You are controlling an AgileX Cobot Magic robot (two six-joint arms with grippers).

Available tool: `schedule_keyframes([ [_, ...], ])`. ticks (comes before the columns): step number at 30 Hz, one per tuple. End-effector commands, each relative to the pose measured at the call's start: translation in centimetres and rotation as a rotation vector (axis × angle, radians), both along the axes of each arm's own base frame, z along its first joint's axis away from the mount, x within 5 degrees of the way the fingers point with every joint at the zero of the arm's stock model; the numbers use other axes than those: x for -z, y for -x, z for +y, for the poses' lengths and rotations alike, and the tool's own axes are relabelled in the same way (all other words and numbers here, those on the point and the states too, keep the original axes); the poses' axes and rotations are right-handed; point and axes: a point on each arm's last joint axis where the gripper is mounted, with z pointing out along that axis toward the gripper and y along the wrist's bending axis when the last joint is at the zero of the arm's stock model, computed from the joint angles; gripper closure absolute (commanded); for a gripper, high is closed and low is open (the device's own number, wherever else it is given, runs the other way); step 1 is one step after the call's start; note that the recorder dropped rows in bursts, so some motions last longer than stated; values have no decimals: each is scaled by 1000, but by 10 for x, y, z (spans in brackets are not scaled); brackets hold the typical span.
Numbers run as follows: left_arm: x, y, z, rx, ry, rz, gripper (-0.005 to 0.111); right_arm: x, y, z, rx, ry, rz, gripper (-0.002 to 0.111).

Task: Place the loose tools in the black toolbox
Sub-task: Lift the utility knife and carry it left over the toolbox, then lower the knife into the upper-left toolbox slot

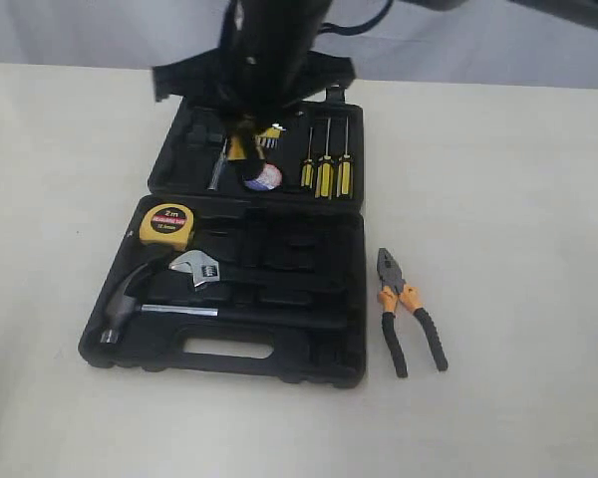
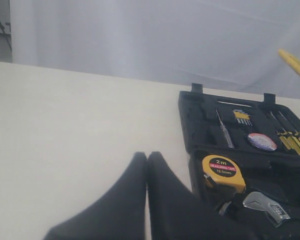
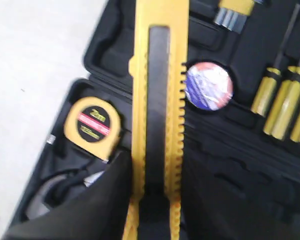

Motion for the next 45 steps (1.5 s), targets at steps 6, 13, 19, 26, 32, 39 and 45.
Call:
schedule_keyframes([
  [6, -2, 0, 0, 6, 5, -1, 107, 26, -36, 65, 109, -84, -271, 109],
  [13, -2, 0, 0, 6, 5, -1, 107, 72, -55, 82, 245, -36, -389, 109],
  [19, -2, 0, 0, 6, 5, -1, 107, 106, -63, 89, 268, -34, -362, 109],
  [26, -1, 0, 0, 6, 5, 0, 107, 119, -68, 91, 289, -51, -400, 109],
  [32, -1, 0, 0, 6, 5, 0, 107, 129, -70, 96, 288, -97, -397, 109],
  [39, -1, 0, 0, 5, 1, 0, 107, 142, -71, 93, 293, -60, -394, 109],
  [45, -1, 0, 0, 5, 1, 0, 107, 143, -71, 93, 295, -55, -391, 109],
])
